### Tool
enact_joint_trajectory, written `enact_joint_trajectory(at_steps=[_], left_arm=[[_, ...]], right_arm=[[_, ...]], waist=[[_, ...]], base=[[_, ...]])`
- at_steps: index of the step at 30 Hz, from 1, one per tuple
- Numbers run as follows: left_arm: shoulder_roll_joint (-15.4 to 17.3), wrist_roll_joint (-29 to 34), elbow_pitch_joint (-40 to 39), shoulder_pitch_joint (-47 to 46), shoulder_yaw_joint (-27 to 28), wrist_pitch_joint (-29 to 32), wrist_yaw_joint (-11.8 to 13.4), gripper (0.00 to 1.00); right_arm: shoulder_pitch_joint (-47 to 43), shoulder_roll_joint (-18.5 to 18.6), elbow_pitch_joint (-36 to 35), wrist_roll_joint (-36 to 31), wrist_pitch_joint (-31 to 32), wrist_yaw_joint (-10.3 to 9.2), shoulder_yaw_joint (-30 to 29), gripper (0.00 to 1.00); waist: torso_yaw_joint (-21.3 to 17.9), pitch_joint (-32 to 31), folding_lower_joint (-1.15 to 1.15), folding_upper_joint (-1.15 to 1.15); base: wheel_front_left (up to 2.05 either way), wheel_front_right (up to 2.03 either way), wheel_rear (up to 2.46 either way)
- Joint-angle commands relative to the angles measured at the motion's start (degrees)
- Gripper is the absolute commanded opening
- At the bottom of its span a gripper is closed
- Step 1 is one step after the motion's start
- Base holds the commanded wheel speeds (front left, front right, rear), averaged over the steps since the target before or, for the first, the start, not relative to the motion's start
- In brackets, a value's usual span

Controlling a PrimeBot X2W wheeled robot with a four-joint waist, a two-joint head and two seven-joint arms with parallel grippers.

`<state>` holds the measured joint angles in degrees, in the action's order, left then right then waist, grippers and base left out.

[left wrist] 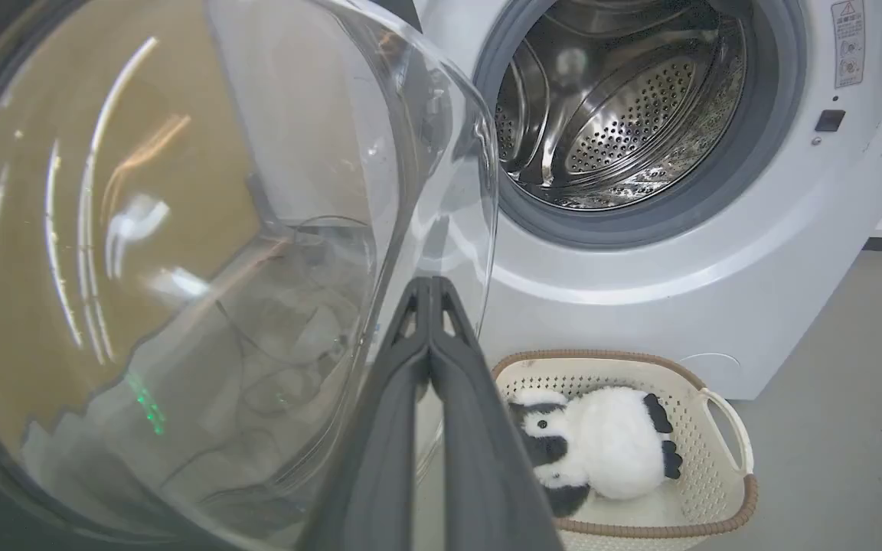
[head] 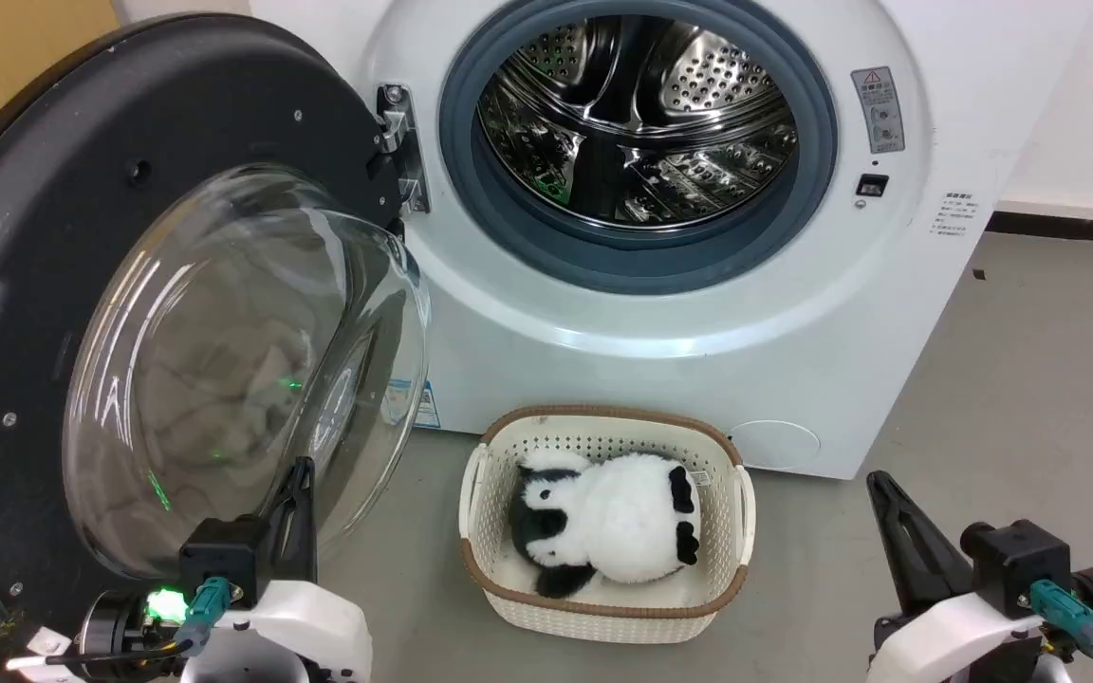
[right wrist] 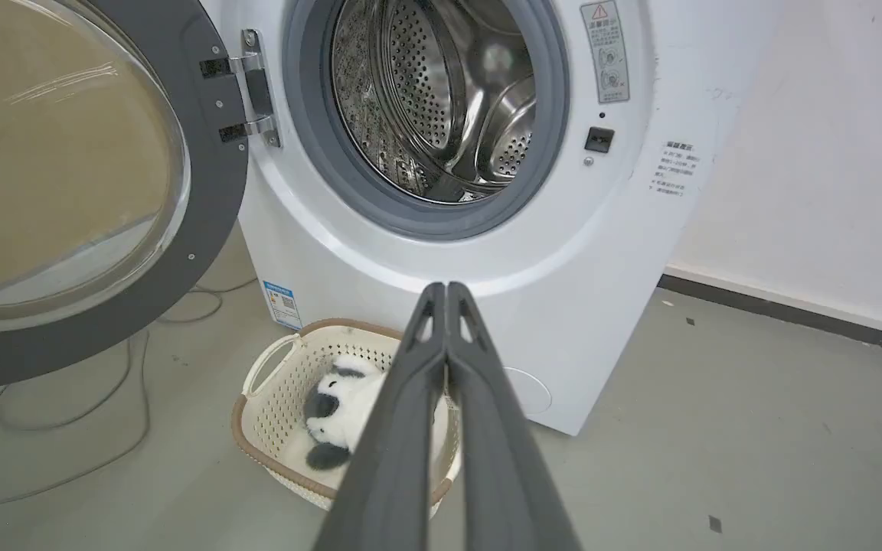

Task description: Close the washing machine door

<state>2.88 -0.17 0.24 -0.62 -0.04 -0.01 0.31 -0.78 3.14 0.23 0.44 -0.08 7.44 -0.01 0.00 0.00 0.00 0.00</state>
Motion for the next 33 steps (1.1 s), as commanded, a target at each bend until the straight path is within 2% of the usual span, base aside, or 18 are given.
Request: enact_joint_trajectory(at_steps=[1, 33], left_arm=[[-0.01, 0.17, -0.24, 0.62, 0.04, 0.01, -0.31, 0.00], [-0.01, 0.17, -0.24, 0.62, 0.04, 0.01, -0.31, 0.00]], right_arm=[[0.78, -0.26, -0.23, -0.44, 0.08, 0.05, 0.01, 0.00], [0.78, -0.26, -0.23, -0.44, 0.08, 0.05, 0.01, 0.00]], waist=[[0.00, 0.00, 0.00, 0.00], [0.00, 0.00, 0.00, 0.00]], base=[[0.00, 0.00, 0.00], [0.00, 0.00, 0.00]])
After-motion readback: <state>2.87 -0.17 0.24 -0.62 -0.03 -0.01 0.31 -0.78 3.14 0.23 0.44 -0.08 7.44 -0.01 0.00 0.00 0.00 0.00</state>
